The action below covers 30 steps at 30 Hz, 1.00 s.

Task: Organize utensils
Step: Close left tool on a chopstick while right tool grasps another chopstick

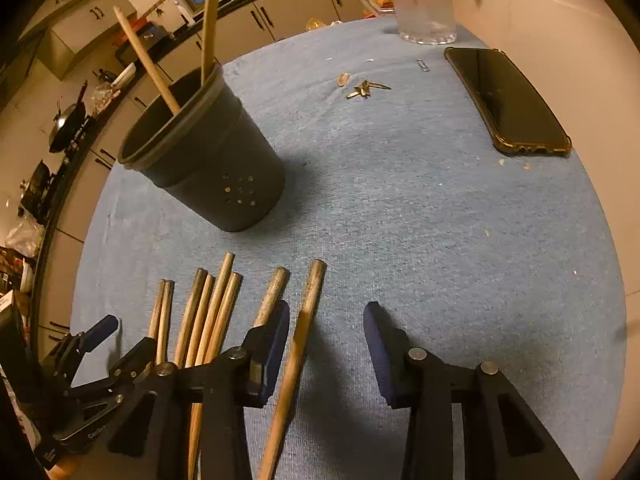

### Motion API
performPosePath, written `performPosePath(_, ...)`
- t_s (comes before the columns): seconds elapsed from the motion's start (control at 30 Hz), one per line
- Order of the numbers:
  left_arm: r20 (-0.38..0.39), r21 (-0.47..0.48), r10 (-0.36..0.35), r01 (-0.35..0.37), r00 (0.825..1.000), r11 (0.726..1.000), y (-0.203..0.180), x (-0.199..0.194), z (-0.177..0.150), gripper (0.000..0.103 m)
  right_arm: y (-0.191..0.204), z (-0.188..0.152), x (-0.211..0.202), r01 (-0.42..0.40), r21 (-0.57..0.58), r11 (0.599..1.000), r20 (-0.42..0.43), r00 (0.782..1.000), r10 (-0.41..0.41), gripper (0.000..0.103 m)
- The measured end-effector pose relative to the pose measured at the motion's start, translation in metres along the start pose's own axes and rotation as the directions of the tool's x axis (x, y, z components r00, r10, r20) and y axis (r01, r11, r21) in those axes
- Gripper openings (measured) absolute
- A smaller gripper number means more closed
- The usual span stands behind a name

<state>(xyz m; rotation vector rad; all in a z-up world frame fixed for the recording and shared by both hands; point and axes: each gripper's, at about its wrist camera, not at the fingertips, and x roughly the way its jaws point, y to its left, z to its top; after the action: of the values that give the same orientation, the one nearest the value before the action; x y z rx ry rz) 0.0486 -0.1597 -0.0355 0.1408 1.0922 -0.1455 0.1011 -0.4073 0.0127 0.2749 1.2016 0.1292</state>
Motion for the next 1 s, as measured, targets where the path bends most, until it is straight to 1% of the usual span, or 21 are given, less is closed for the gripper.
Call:
performPosePath(0.07,0.001,-0.010,-0.011,0.011,1.000,1.000,0.003,0.002,0.001,0.080,0.005,0.001,0.001,0.014,-0.016,1.000,-0.002,1.000,-0.014,0.041)
performPosePath(0.17,0.000,-0.014,-0.004,0.004,1.000,1.000,0.009,0.005,0.005,0.080,0.010,0.003,0.004,0.036,-0.035,0.999,-0.004,0.999,-0.036,0.040)
performPosePath(0.3,-0.001,-0.020,0.015,-0.015,1.000,1.000,0.017,0.006,0.009,0.080,0.013,0.005,0.006,0.057,-0.043,0.997,-0.003,0.998,-0.057,0.040)
performPosePath(0.47,0.000,-0.003,0.036,-0.036,0.999,0.999,0.016,0.011,0.018,0.080,0.018,0.007,0.009,0.078,-0.053,0.996,-0.003,0.997,-0.078,0.040)
performPosePath(0.67,-0.005,0.003,0.040,-0.040,0.999,0.999,0.013,0.022,0.040,0.080,0.019,0.010,0.012,0.102,-0.067,0.993,-0.002,0.995,-0.102,0.038)
performPosePath(0.77,-0.005,0.011,0.047,-0.047,0.999,0.999,0.012,0.029,0.053,0.080,0.020,0.012,0.011,0.110,-0.068,0.992,0.000,0.994,-0.110,0.035)
performPosePath(0.87,-0.006,0.000,0.034,-0.034,0.999,0.999,0.015,0.037,0.063,0.080,0.018,0.013,0.010,0.118,-0.070,0.991,0.003,0.993,-0.118,0.029)
performPosePath(0.9,-0.006,-0.006,0.027,-0.027,1.000,1.000,0.016,0.038,0.065,0.080,0.016,0.014,0.011,0.117,-0.068,0.991,0.005,0.993,-0.117,0.027)
performPosePath(0.97,-0.008,-0.027,-0.004,0.004,1.000,1.000,0.020,0.041,0.069,0.074,0.014,0.015,0.011,0.114,-0.065,0.991,0.005,0.994,-0.114,0.025)
performPosePath(1.0,-0.008,-0.025,-0.002,0.002,1.000,1.000,0.020,0.042,0.072,0.070,0.013,0.017,0.012,0.116,-0.066,0.991,0.004,0.993,-0.116,0.024)
